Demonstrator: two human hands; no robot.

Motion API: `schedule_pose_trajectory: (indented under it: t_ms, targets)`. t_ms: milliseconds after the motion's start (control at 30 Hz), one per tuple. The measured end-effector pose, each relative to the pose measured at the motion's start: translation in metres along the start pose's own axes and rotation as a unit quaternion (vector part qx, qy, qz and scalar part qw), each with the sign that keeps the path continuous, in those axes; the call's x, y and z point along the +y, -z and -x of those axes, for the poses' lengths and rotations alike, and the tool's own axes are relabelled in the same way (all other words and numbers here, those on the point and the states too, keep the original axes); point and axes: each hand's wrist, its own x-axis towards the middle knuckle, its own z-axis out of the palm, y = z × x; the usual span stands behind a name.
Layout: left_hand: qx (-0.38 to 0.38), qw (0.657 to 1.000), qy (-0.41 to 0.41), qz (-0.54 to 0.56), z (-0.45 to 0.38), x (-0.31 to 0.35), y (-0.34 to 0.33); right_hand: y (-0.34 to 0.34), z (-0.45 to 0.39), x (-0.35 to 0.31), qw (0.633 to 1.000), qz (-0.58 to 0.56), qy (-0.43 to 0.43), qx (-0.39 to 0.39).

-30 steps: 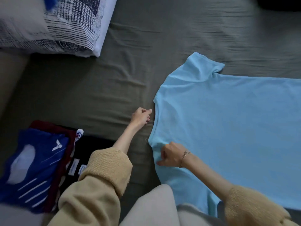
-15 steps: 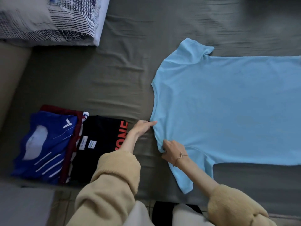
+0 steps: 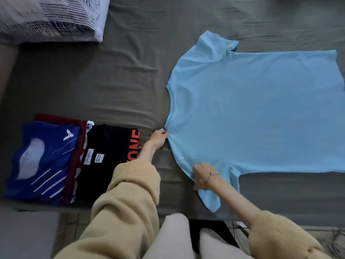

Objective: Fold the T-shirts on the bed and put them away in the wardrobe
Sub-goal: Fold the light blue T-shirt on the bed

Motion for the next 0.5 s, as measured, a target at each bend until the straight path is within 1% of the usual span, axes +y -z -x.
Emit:
schedule_pose_trajectory:
  t_ms: [67,167,200,300,367,433,500]
  targets:
    - [-0.011,1.000,0.014,-0.004,-0.005,-0.004,0.000,0.001,0.002,0.003,1.000,0.008,0.001,-0.011]
    - [-0.010,1.000,0.013,0.005,0.007,0.005,0.002,0.001,0.001,0.009,0.999,0.032,-0.028,-0.004]
    - [-0.006,1.000,0.013,0.005,0.009,0.007,0.002,-0.002,0.000,0.011,0.999,0.036,-0.029,-0.021]
    - [0.005,0.999,0.028,0.033,0.014,0.011,0.001,-0.016,-0.009,0.012,0.990,0.020,-0.017,-0.136]
    - [0.015,0.997,0.039,0.063,0.018,0.013,0.001,-0.024,-0.012,0.010,0.979,0.004,0.013,-0.203]
    - [0.028,0.995,0.047,0.084,0.015,0.014,0.002,-0.021,-0.014,0.013,0.972,-0.006,0.046,-0.228]
    - [0.030,0.995,0.053,0.074,0.014,0.015,0.002,-0.011,-0.016,0.018,0.974,-0.066,0.058,-0.209]
